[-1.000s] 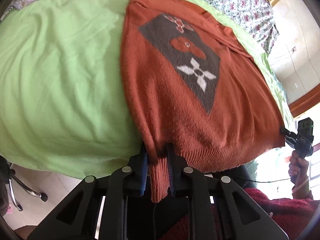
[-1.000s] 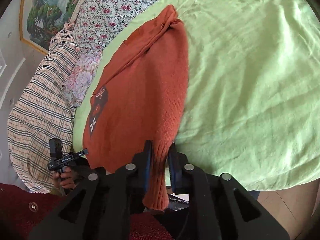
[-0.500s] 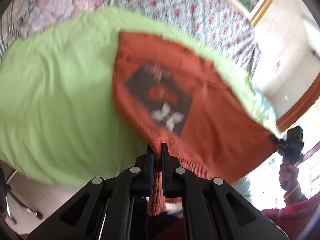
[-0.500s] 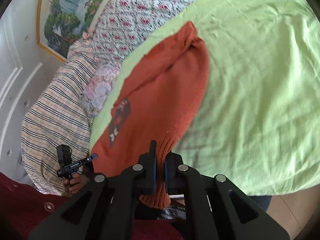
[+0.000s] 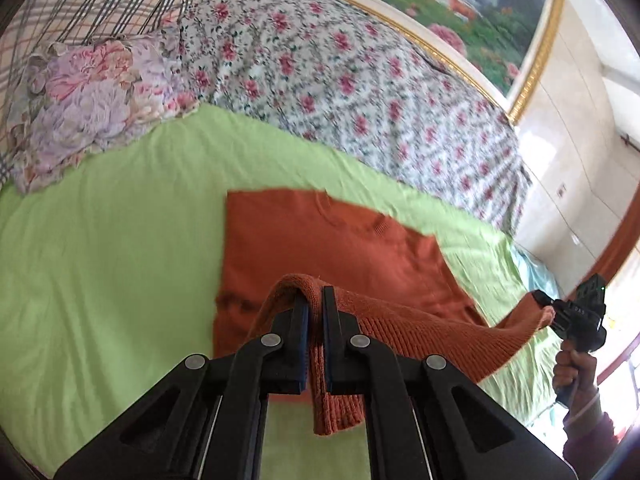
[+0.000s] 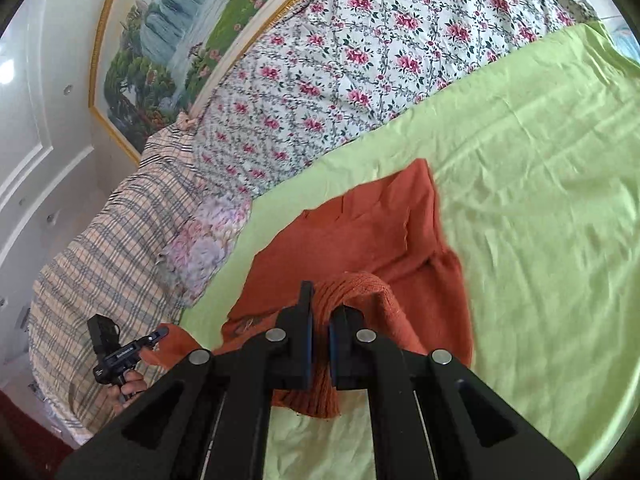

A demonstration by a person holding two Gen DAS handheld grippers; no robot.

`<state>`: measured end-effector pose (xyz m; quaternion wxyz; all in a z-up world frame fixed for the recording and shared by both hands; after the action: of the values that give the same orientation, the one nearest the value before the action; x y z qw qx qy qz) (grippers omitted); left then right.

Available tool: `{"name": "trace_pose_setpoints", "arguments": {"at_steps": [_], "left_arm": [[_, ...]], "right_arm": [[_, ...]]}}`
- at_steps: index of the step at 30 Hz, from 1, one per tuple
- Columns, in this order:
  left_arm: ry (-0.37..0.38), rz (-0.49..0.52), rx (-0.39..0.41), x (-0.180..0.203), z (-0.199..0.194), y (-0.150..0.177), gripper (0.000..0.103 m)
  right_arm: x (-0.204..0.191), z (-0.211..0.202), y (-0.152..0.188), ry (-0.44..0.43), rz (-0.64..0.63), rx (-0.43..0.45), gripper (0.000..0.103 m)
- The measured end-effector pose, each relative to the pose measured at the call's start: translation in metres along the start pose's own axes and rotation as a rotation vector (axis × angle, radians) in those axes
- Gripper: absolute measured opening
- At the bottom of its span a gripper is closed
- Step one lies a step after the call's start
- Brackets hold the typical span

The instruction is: Fold small clothes

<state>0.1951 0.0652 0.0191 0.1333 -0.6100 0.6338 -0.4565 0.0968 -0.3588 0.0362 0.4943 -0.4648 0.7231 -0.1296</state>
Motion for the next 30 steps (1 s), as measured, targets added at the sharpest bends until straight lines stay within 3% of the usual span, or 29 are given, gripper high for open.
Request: {"name": "trace_pose_setpoints", "arguments": {"at_steps": [5,14,20,24,27,28,30], "left_arm": [[-0.044,-0.038,-0.012,-0.026,0.050,-0.032,0.003],[-0.103,-0.061,-0.072,-0.061,0.136,-0.062,0.003],[-0.143,-0.106,-0.151,-0.085,0.193,-0.057,0.004],[-0.159,-0.109,-0.206,-0.087,0.207,-0.043,0.008],[-0.119,-0.129,-0.229,-0.078,0.193,-0.029,0.021],[-0.095,-0.126,-0.233,-0.069,0.185,-0.023,0.026],[-0.040,-0.081,-0.229,-0.042,0.167,-0.009,0.034]], "right_arm": [[0.017,0.055,-0.041,0.053,-0.015,-0.025,0.007],[0.057,0.129,-0.081,0.168,0.002,-0.051,0.007],[0.088,0.171,-0.082,0.246,0.034,-0.097,0.007],[0.102,0.184,-0.072,0.306,0.033,-0.136,0.010],[0.102,0.170,-0.068,0.298,0.056,-0.117,0.037],[0.100,0.162,-0.067,0.300,0.052,-0.099,0.042],[0.090,0.146,-0.062,0.305,0.016,-0.067,0.042]]}}
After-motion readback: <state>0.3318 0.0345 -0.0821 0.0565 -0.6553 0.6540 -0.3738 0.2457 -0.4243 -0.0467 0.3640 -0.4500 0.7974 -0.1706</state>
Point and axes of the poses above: each gripper's, at about its wrist camera, not at the fingertips, and z roughly the way its jaws point, x to its right, y to its underside, the point moved 10 cm from there along z, roughly the way its jaws point, and after that the axes turned 4 degrees about z, right-handed, at the moved point
